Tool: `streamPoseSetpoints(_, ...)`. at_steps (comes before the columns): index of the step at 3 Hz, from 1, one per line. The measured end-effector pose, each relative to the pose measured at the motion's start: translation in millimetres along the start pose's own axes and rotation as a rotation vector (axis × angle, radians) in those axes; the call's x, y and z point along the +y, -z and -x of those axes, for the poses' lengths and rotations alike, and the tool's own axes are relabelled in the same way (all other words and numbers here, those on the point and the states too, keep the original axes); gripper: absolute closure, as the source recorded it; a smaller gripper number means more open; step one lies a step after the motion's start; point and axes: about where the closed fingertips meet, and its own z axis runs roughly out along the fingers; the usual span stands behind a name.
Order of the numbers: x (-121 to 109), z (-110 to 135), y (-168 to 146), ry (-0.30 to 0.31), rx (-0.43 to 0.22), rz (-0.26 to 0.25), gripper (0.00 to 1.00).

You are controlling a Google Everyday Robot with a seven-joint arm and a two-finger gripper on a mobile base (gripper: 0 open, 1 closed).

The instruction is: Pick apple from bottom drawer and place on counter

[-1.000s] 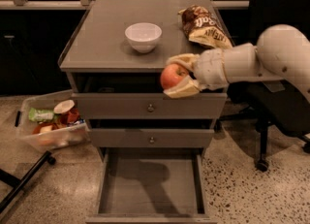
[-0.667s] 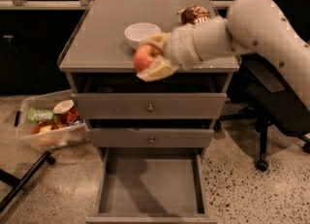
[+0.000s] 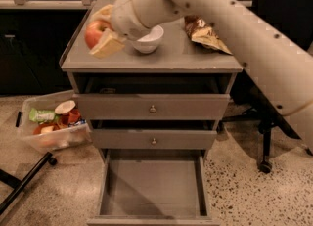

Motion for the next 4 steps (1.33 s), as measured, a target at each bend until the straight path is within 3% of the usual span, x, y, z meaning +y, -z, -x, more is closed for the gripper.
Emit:
streamPoseSetpoints(2,-28.1,-12.1,-100.1,-0.018,0.156,0.093,1.00)
streamPoseSetpoints(4,-60.3,-34.6,-140.8,-0.024,0.269,0.126,1.00)
